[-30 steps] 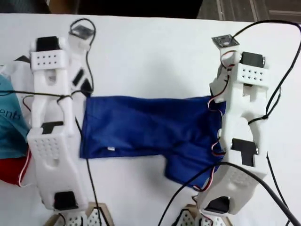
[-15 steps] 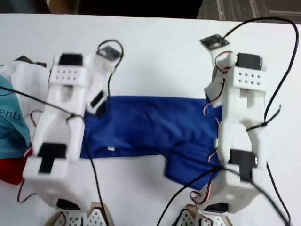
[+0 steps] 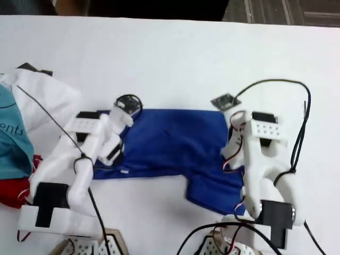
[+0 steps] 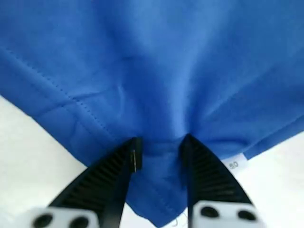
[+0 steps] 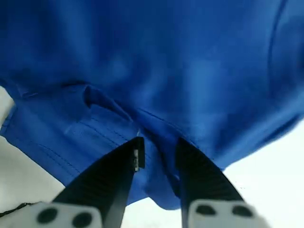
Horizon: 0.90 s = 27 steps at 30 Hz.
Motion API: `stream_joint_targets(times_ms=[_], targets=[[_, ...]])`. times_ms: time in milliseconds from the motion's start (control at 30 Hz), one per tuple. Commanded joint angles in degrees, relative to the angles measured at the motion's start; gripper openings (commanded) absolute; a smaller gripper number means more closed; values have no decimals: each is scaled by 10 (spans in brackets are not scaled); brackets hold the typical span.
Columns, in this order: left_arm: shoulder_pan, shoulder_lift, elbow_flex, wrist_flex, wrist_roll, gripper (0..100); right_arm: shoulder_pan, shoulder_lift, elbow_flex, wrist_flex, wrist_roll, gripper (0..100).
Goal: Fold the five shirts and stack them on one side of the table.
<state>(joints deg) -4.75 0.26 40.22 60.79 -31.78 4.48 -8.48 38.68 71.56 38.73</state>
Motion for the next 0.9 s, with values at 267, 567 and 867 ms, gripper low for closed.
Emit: stream_joint_targets(times_ms=[267,567,867], targets=[[-32,-66,-141,219,-20,161,-6,-35,36,-35,2,116],[-32,-92,18,95,-21,161,-6,-36,36,-31,3,116],[-36,-98,106,-53,-14,158,-47,-93,69,31,51,116]])
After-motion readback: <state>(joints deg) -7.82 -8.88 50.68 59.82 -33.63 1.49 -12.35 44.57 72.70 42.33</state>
